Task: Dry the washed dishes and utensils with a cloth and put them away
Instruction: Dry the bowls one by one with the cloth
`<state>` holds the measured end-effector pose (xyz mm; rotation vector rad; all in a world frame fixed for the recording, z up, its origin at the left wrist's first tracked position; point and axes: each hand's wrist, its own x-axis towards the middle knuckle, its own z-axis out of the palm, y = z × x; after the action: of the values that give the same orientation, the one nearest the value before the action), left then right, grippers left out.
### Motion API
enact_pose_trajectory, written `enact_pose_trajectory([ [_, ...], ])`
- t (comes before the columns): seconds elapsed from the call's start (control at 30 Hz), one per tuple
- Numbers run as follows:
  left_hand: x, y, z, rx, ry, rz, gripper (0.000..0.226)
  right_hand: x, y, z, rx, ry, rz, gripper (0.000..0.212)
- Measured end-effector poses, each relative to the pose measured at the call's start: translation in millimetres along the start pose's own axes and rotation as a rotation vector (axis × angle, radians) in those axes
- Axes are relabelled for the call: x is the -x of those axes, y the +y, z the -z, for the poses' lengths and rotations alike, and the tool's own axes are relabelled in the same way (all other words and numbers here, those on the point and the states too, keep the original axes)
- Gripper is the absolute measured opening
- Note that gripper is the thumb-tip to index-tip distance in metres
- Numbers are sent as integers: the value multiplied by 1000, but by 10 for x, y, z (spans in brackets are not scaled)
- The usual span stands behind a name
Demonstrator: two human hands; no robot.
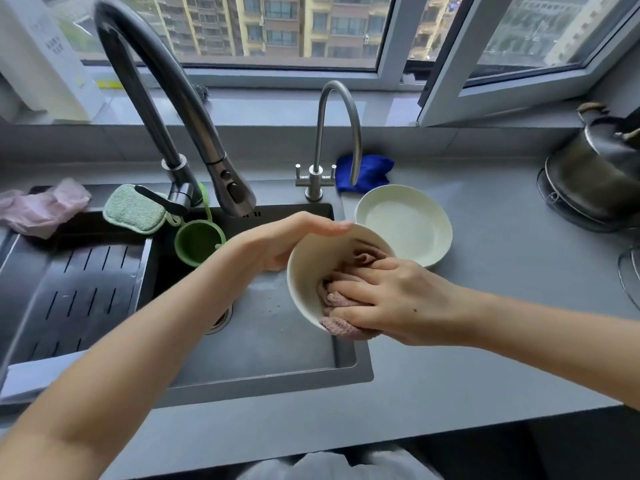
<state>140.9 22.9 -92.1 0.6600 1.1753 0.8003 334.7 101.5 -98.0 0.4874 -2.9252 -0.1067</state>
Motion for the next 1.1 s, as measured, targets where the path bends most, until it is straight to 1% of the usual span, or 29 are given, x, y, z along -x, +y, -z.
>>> enact_pose_trajectory([
  [0.07,3,-66,-14,39,66,-113,44,78,38,-58,63,58,-75,25],
  [0.17,-3,-382,-333,236,255,-382,50,85,-10,-193,54,259,-354,24],
  [0.2,-31,-449,-448,306,346,-458,48,46,-75,-271,52,323,-445,25],
  [0.27,-142,-514,-542,324,530,-541,37,-58,-255,-449,33,395,-573,25],
  [0.33,-208,-491,-491,300,635,-566,26,-117,-374,-538,12,409,-591,24],
  [0.37,-218,-484,-434,294,638,-547,21,-106,-380,-531,4,406,-556,23],
  [0.4,-218,-476,-368,284,607,-521,27,-75,-350,-494,4,400,-498,23],
  [0.47,-198,-450,-214,174,526,-404,64,12,-232,-388,20,338,-322,24],
  [0.5,-185,-399,-146,95,471,-330,72,52,-169,-338,30,289,-230,25],
  [0.53,-174,-330,-88,25,403,-268,73,81,-116,-303,32,243,-157,25],
  [0.57,-155,-240,-58,-17,331,-232,68,97,-76,-280,36,214,-113,24],
  [0.63,-158,-138,-18,-3,240,-230,56,101,-2,-249,83,195,-98,25],
  [0.7,-193,-175,-43,136,196,-306,54,64,49,-231,135,226,-156,23],
  [0.73,-215,-236,-124,231,214,-375,53,25,46,-244,133,274,-232,19],
  [0.77,-235,-312,-226,328,282,-462,51,-34,4,-280,113,334,-336,18],
  [0.8,-236,-375,-327,405,383,-542,48,-112,-86,-335,83,386,-440,19],
  [0.83,-261,-421,-367,447,475,-589,46,-200,-201,-401,62,424,-531,21],
  [0.87,-287,-449,-363,442,526,-595,44,-274,-312,-469,40,451,-598,23],
  [0.9,-309,-470,-333,411,537,-577,48,-316,-397,-508,16,460,-634,24],
  [0.93,-314,-487,-266,372,511,-536,56,-305,-444,-527,-5,453,-627,24],
  [0.97,-298,-486,-192,334,454,-476,64,-241,-454,-513,-14,430,-573,23],
  [1.0,-279,-480,-125,269,386,-404,69,-145,-443,-479,-13,390,-477,22],
  [1.03,-275,-483,-74,157,297,-342,71,-28,-430,-449,1,335,-346,19],
  [1.07,-264,-463,-62,-3,195,-275,70,80,-416,-432,22,279,-210,16],
  [1.1,-244,-432,-79,-154,104,-222,67,160,-404,-415,33,229,-111,13],
])
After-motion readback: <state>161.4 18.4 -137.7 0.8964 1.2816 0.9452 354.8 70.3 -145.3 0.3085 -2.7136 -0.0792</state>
